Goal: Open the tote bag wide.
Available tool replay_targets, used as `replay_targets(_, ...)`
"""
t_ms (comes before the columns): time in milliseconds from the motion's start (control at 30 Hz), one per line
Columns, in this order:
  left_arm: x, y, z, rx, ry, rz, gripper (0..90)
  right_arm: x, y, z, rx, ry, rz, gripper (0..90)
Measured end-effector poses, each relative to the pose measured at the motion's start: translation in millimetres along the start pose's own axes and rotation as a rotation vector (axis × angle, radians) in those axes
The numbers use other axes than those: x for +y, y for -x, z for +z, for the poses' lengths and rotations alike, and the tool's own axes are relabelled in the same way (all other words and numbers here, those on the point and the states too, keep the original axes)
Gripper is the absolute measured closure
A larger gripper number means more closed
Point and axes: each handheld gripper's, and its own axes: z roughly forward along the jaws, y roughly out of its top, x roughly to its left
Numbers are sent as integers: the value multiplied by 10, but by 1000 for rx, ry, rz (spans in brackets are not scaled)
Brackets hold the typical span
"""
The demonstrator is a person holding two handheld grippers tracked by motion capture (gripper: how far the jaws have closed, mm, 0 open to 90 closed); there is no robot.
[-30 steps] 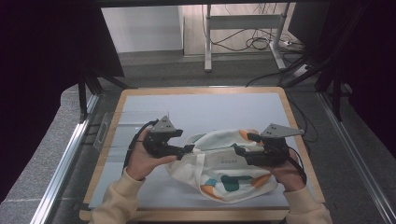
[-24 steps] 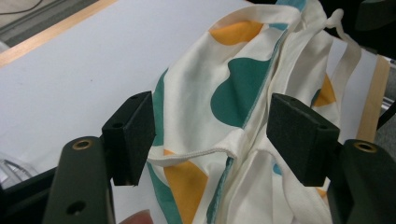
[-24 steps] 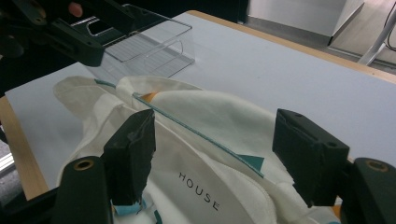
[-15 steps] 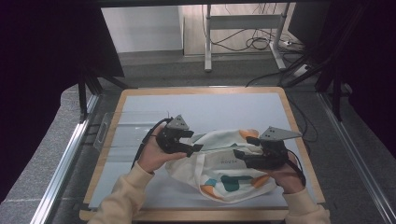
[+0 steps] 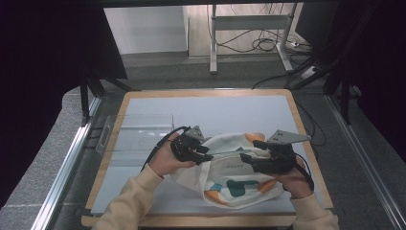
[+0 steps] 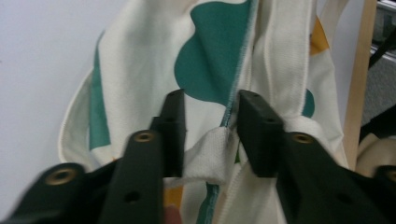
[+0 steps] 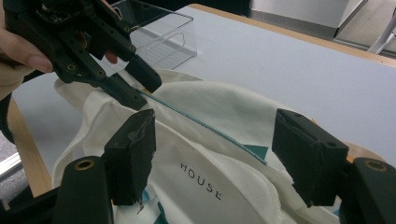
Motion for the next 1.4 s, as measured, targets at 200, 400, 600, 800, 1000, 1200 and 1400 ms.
replay_targets(200, -1, -3, -7, -18, 3, -12, 798, 4, -3, -6, 1, 2, 0, 308)
replay_targets(400, -14, 18, -5, -8, 15, -24, 814, 3, -5, -32, -6, 6, -2, 313)
replay_targets(600, -37, 10, -7, -18, 24, -22, 818, 36, -24, 13, 10, -22, -41, 324)
replay_targets(800, -20, 11, -12, -12, 12, -12, 818, 134, -73, 102, 21, -85, -99, 333)
replay_targets(1000, -19, 29, -11, -11, 14, -25, 817, 238, -170, 243, 54, -150, -163, 355)
replay_targets(1200, -23, 36, -3, -14, 25, -41, 816, 239, -273, 428, 77, -231, -218, 393)
replay_targets(1400, -23, 27, -6, -10, 5, -23, 816, 193, -291, 523, 111, -289, -228, 450)
